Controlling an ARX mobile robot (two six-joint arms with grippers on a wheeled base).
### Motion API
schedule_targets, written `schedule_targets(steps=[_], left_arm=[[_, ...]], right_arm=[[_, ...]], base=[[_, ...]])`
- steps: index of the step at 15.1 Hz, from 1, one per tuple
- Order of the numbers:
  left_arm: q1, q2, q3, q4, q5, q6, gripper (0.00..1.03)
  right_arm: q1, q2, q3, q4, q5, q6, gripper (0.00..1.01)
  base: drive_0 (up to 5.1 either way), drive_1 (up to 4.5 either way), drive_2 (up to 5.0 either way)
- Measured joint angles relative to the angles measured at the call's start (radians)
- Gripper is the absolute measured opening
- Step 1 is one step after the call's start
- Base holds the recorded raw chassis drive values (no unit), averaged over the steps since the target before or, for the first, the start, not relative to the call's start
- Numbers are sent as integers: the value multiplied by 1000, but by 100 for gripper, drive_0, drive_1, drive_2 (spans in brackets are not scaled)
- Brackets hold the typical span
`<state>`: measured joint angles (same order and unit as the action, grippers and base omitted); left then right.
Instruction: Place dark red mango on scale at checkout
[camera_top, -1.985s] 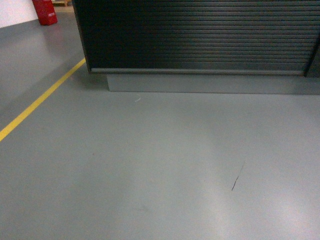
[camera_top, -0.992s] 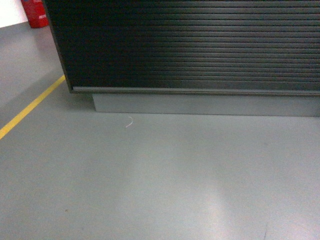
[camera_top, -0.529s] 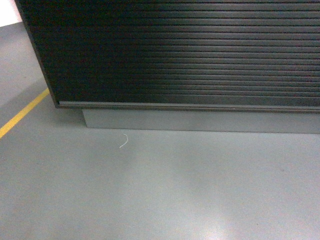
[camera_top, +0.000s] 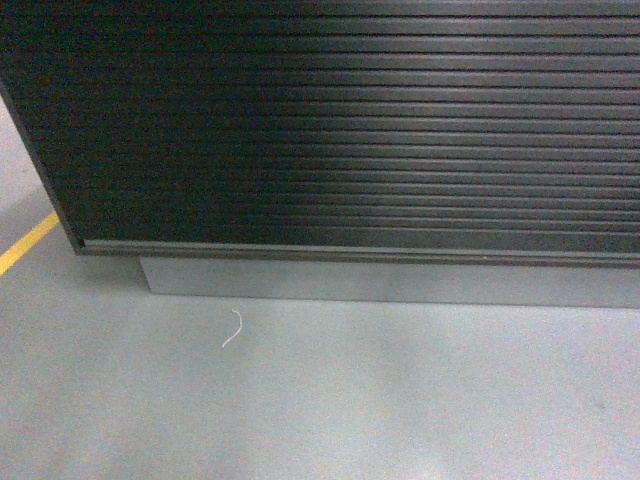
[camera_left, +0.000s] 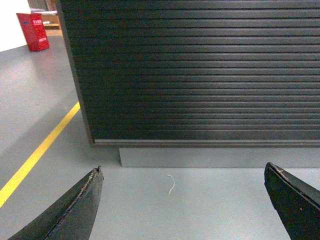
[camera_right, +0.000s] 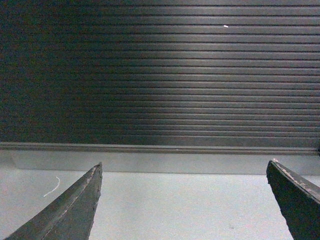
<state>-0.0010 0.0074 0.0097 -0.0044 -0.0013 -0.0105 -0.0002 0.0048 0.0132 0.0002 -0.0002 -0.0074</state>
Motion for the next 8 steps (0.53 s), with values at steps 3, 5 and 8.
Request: schedule_targets(steps=[3,5,8], left_arm=[[0,0,0,-3,1,0,98],[0,0,0,0,1,0,98],[0,0,0,-2,1,0,98]], right_arm=[[0,0,0,-5,0,0,98],[0,0,0,-6,0,0,98],[0,0,0,-3,0,0,98]], base=[[11,443,-421],[7,439,-425],[5,437,-427]])
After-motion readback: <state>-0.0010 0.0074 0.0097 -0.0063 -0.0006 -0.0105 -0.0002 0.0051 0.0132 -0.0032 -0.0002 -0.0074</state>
